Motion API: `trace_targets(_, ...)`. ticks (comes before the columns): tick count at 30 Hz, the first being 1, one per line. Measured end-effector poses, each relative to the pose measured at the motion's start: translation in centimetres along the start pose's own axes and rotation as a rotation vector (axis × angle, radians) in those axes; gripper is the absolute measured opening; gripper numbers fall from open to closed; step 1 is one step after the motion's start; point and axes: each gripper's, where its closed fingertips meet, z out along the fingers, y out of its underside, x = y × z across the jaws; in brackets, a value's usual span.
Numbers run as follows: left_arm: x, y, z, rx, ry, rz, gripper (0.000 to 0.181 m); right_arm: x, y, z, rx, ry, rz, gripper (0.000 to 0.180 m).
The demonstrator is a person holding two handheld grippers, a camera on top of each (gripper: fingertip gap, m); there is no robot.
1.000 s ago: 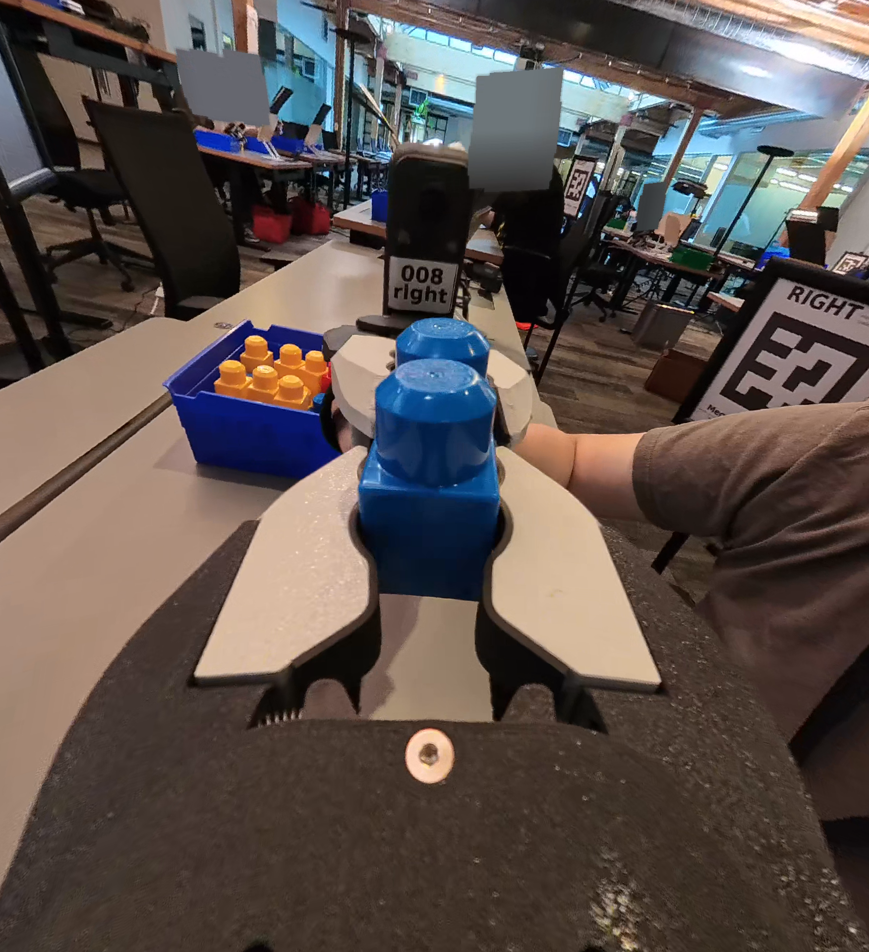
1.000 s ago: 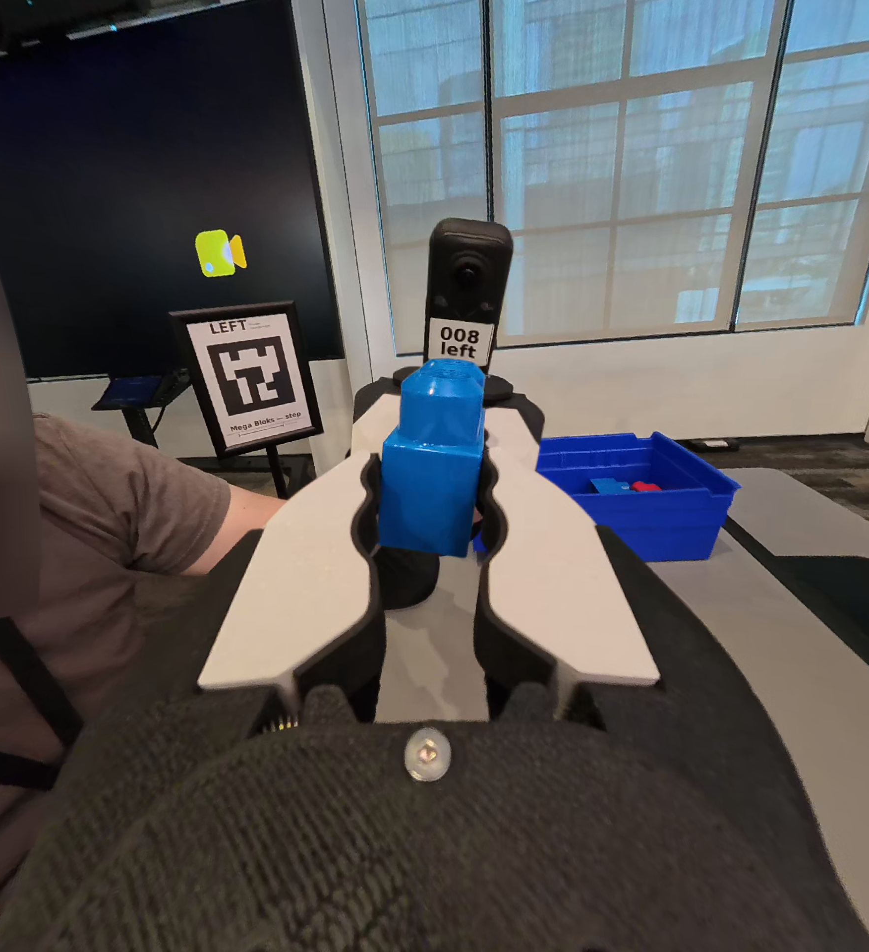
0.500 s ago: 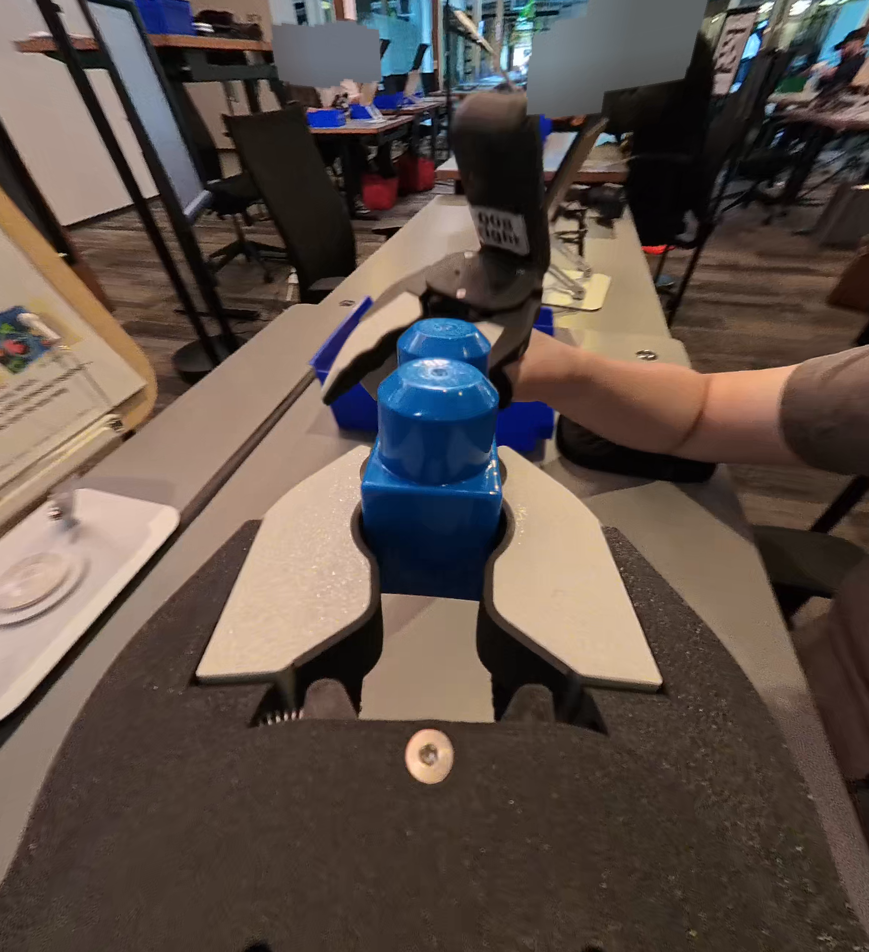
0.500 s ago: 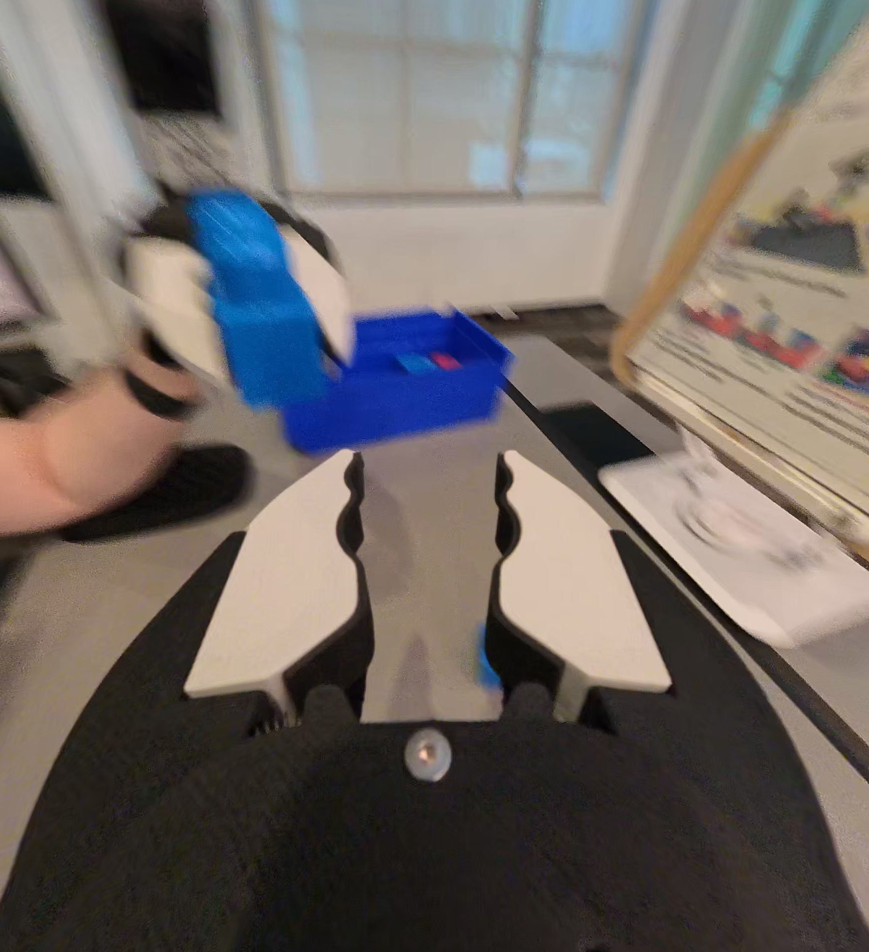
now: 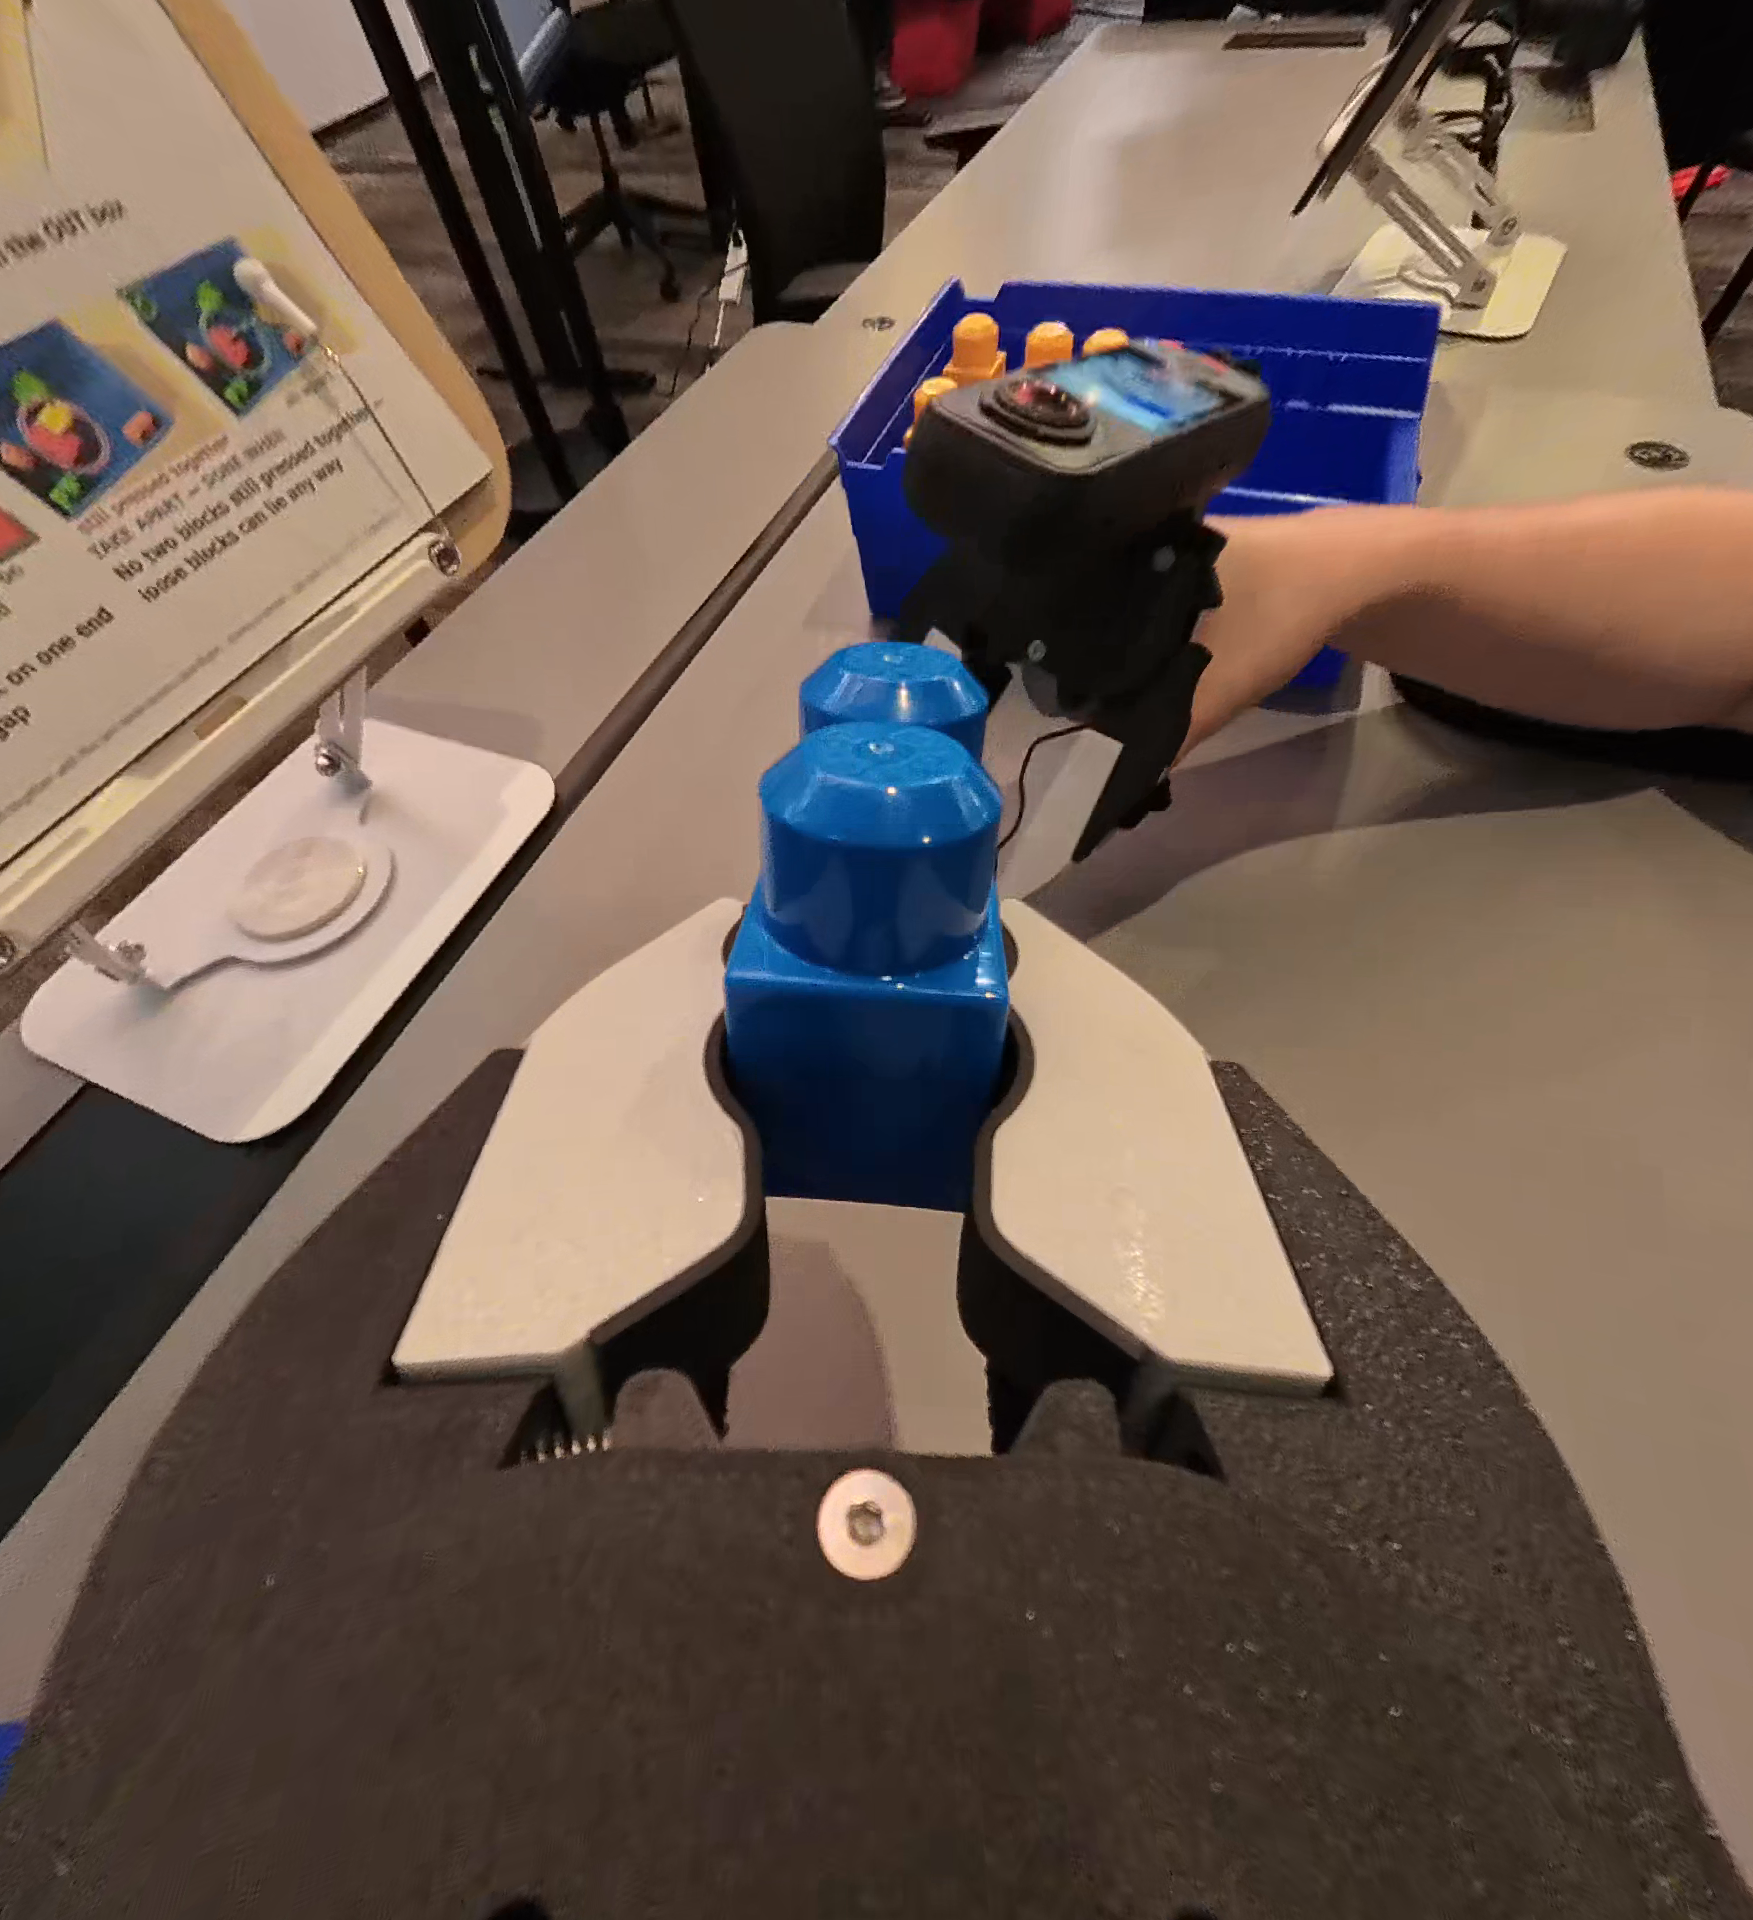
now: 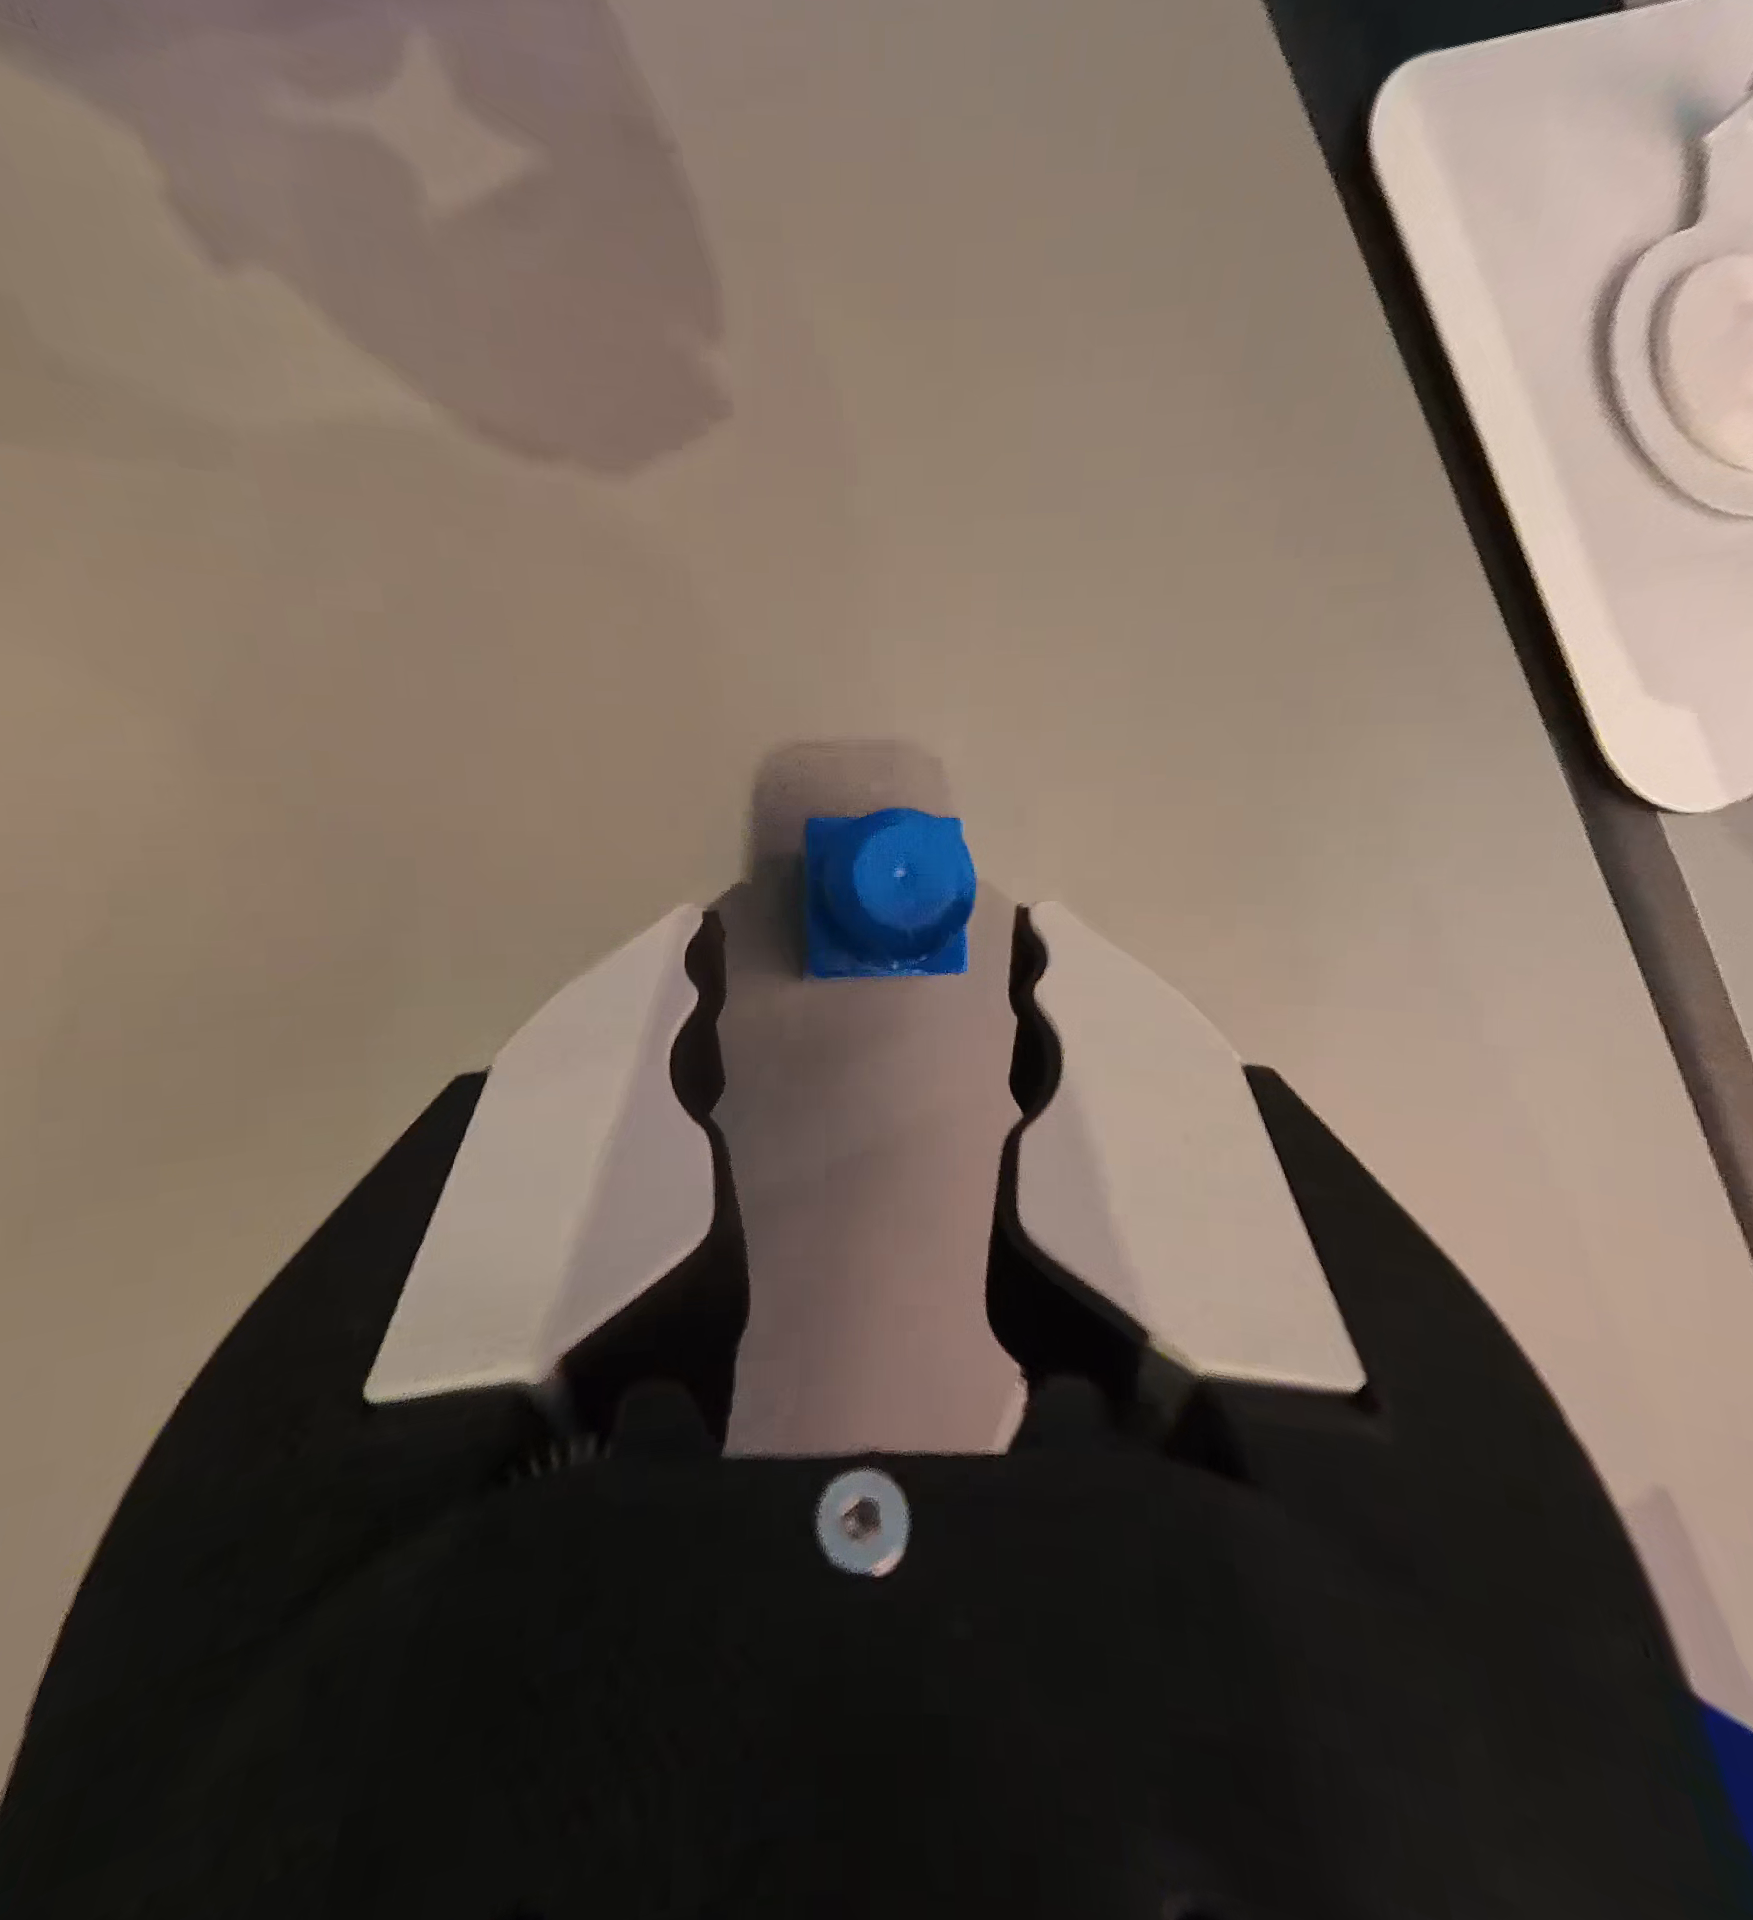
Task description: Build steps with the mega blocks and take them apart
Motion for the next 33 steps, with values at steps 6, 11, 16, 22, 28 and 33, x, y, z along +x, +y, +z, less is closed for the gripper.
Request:
trace_targets(6,-0.8,1.1,-0.4,-0.025,-0.008,-0.019,0.041,-0.4,0.1,1.2,-0.188,-0.084,-0.041,0.049)
trace_targets(11,-0.8,1.5,-0.1,-0.052,-0.008,-0.003,0.041,0.4,1.6,2.2,-0.359,-0.048,-0.041,0.044)
trace_targets(16,-0.2,1.6,0.2,-0.066,0.012,0.014,0.041,0.5,1.7,2.5,-0.372,-0.066,-0.021,0.036)
trace_targets(22,1.9,2.0,2.0,-0.079,0.101,0.030,0.041,0.8,0.4,-1.6,-0.160,-0.133,0.092,0.036)
trace_targets(28,4.4,3.3,5.1,-0.120,0.209,0.018,0.041,-0.2,-3.4,-11.1,0.223,-0.188,0.129,0.036)
trace_targets(33,6.2,3.3,6.0,-0.123,0.269,0.014,0.041,-4.2,-5.2,-14.7,0.325,-0.261,-0.040,0.036)
